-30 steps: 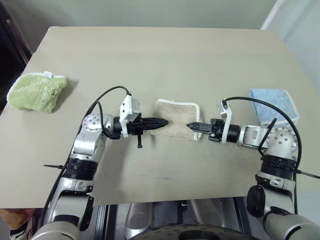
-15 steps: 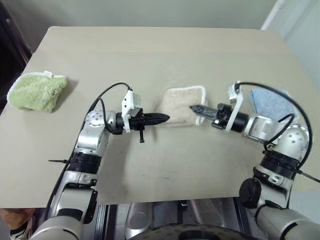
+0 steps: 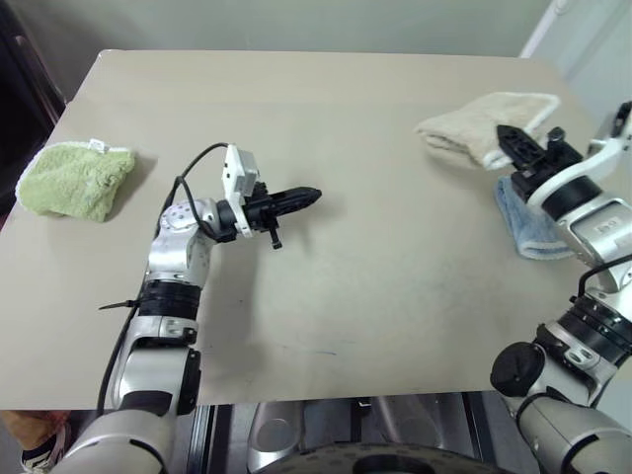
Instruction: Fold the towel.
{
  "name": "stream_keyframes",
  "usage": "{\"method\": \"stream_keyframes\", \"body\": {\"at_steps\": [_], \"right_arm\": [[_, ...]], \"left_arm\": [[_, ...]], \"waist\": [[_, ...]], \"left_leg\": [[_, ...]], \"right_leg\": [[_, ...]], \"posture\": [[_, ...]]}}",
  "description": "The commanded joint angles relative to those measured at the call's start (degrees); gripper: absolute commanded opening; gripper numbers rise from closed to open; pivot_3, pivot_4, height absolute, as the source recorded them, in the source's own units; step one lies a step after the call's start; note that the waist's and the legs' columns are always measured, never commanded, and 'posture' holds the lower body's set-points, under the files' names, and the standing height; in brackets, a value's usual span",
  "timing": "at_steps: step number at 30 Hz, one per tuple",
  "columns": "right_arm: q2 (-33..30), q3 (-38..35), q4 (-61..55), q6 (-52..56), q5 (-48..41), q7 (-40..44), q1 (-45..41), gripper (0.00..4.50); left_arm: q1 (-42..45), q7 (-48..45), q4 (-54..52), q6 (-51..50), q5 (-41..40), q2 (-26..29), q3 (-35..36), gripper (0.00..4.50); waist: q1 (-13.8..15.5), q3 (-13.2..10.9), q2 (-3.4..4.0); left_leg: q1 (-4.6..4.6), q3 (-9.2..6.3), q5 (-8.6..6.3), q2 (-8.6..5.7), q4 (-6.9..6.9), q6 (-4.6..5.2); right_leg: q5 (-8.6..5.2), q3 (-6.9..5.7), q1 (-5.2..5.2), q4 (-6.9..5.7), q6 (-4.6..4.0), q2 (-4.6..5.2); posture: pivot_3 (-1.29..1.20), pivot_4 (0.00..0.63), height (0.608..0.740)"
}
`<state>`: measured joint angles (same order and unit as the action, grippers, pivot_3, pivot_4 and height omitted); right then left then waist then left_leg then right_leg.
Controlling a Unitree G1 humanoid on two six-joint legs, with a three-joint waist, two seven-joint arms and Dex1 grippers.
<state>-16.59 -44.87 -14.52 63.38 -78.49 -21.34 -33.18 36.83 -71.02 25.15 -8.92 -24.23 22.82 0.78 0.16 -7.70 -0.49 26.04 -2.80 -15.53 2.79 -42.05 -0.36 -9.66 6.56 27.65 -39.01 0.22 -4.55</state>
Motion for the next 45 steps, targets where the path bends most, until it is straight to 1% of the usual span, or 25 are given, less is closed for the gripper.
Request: {"method": "stream_keyframes", "body": {"at_steps": [1, 3, 4, 6, 10, 14, 20, 25, 28, 31, 34, 45], "right_arm": [[-1.88, -0.95, -4.92, -7.78, 1.41, -0.99, 3.41, 0.03], [-1.55, -1.37, -5.43, -11.48, 1.9, -1.72, 6.34, 0.03], [-1.22, -1.63, -5.45, -13.31, 1.68, -2.12, 7.74, 0.03], [-0.89, -1.49, -6.02, -16.96, 2.77, -1.76, 10.33, 0.03], [-0.31, 0.78, -7.53, -22.26, 5.35, 0.58, 14.81, 0.03], [2.32, 2.64, -7.78, -27.69, 8.37, 0.62, 17.58, 0.03], [2.02, 4.5, -6.58, -29.55, 7.34, 0.33, 19.2, 0.03], [1.97, 5.03, -5.19, -30.76, 7.61, -0.23, 20.38, 0.03], [1.96, 5.31, -4.27, -30.95, 7.58, 0.76, 22.04, 0.03], [1.9, 5.63, -2.32, -30.9, 9.46, 1.89, 25.23, 0.03], [1.71, 5.9, -2.18, -30.96, 9.04, 3.23, 27.11, 0.03], [0.53, 5.78, 0.21, -31.47, 9.54, 5.16, 29.19, 0.03]], "left_arm": [[0.35, -0.16, -2.84, 0.33, 0.1, -0.97, -0.82, 0.0], [0.53, -0.34, -2.47, 1.06, 0.94, -1.46, -1.67, 0.0], [0.63, -0.51, -2.22, 1.38, 1.31, -1.65, -2.02, 0.0], [0.92, -0.61, -1.74, 1.78, 1.71, -2.03, -2.45, 0.0], [1.63, -0.77, -0.99, 1.9, 1.91, -2.62, -2.67, 0.0], [1.85, -1.74, 0.33, 2.95, 2.33, -2.61, -2.91, 0.0], [1.73, -3.12, 2.21, 4.67, 2.96, -2.18, -2.71, 0.0], [1.09, -3.01, 1.67, 5.05, 3.02, -2.54, -2.76, 0.0], [0.73, -3.13, 1.68, 5.52, 3.28, -2.45, -2.91, 0.0], [0.97, -2.76, 2.2, 5.75, 3.34, -2.52, -2.65, 0.0], [1.3, -2.48, 2.07, 4.12, 2.04, -2.68, -1.76, 0.0], [0.97, -2.67, 1.18, 3.99, 2.49, -2.57, -2.36, 0.0]], "waist": [[0.06, 0.0, 0.0], [0.06, 0.0, 0.0], [0.04, 0.0, 0.0], [0.03, 0.0, 0.0], [0.02, -0.01, 0.03], [-0.14, -0.01, 0.04], [-0.12, -0.02, 0.07], [-0.07, -0.02, 0.07], [0.02, -0.02, 0.07], [0.1, -0.02, 0.06], [0.07, -0.02, 0.07], [0.16, -0.02, 0.07]], "left_leg": [[0.0, -0.01, 0.0, 0.0, 0.0, 0.0], [-0.03, -0.01, 0.0, 0.0, 0.0, 0.0], [-0.06, -0.01, 0.0, 0.0, -0.01, 0.0], [-0.06, 0.0, 0.01, 0.0, -0.02, 0.01], [-0.1, 0.0, 0.04, -0.01, -0.03, 0.06], [-0.18, -0.01, 0.04, 0.0, -0.03, 0.06], [-0.17, -0.01, 0.04, -0.01, -0.03, 0.06], [-0.17, -0.02, 0.04, -0.01, -0.03, 0.06], [-0.17, -0.01, 0.04, -0.01, -0.03, 0.06], [-0.17, -0.04, 0.04, -0.01, -0.03, 0.06], [-0.17, -0.02, 0.04, -0.02, -0.04, 0.06], [-0.23, -0.03, 0.04, -0.03, -0.04, 0.06]], "right_leg": [[-0.01, 0.0, -0.02, 0.0, 0.04, 0.0], [-0.08, 0.0, -0.05, 0.01, 0.18, 0.0], [-0.22, 0.0, -0.09, 0.01, 0.44, 0.0], [-0.21, 0.02, -0.09, 0.02, 0.54, 0.0], [-0.18, 0.03, -0.12, 0.01, 0.59, 0.0], [-0.18, 0.02, -0.2, 0.02, 0.59, -0.02], [-0.18, 0.02, -0.2, 0.02, 0.6, -0.01], [-0.18, 0.02, -0.23, 0.05, 0.61, 0.0], [-0.19, 0.02, -0.24, 0.05, 0.62, 0.0], [-0.2, 0.01, -0.26, 0.07, 0.63, 0.0], [-0.2, 0.02, -0.26, 0.08, 0.64, 0.02], [-0.2, 0.02, -0.36, 0.09, 0.65, 0.01]], "posture": [[0.0, 0.15, 0.703], [0.0, 0.15, 0.703], [0.0, 0.15, 0.703], [0.0, 0.15, 0.703], [0.0, 0.15, 0.703], [0.0, 0.15, 0.703], [0.0, 0.15, 0.703], [0.0, 0.15, 0.703], [0.0, 0.15, 0.703], [0.0, 0.15, 0.703], [0.0, 0.15, 0.703], [0.0, 0.15, 0.703]]}}
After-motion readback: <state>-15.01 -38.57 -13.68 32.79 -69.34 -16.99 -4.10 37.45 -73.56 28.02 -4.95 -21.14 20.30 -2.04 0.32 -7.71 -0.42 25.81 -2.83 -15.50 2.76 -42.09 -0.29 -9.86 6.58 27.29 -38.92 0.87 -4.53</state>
